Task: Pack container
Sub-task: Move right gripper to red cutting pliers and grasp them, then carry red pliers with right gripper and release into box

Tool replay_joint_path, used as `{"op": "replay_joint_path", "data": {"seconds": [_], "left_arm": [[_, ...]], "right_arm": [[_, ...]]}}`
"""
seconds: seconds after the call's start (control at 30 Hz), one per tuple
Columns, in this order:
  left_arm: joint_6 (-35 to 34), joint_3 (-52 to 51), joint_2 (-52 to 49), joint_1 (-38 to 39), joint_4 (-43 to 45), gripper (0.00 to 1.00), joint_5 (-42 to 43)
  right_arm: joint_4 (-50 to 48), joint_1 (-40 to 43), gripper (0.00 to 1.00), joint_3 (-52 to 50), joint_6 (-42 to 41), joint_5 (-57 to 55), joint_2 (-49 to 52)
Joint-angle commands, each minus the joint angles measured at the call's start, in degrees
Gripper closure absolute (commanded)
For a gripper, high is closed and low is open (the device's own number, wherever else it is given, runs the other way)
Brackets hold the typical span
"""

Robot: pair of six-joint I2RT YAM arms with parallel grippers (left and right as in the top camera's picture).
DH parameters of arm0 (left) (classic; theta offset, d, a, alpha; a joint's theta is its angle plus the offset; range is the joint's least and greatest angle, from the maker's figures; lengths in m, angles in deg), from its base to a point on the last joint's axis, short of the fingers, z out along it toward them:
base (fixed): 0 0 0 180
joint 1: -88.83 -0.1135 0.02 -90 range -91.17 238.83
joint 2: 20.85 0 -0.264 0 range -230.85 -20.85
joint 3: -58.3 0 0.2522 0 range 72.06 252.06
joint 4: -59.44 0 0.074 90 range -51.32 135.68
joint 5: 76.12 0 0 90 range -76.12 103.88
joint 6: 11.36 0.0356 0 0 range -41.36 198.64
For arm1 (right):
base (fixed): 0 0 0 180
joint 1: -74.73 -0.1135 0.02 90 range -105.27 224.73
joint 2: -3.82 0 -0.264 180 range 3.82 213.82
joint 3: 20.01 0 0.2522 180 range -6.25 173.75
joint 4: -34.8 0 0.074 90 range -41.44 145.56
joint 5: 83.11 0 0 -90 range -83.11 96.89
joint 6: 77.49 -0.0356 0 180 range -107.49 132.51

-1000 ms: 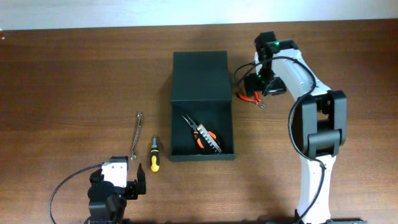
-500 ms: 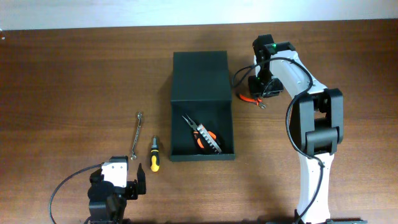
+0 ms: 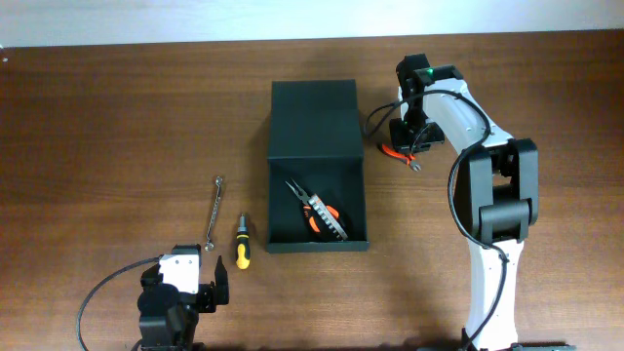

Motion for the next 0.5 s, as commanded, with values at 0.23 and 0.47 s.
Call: {"op": "replay_joint_path", "data": {"seconds": [0.23, 0.47], "left_arm": [[-0.5, -0.3, 0.4, -0.3, 0.2, 0.01, 0.1], [-0.5, -0.3, 0.4, -0.3, 0.1, 0.01, 0.1]], "right_arm": [[8.3, 0.1, 0.96, 9.4, -0.3, -0.7, -0.8], [17.7, -1.3, 0.96, 17.0, 0.3, -0.3, -4.7]]}}
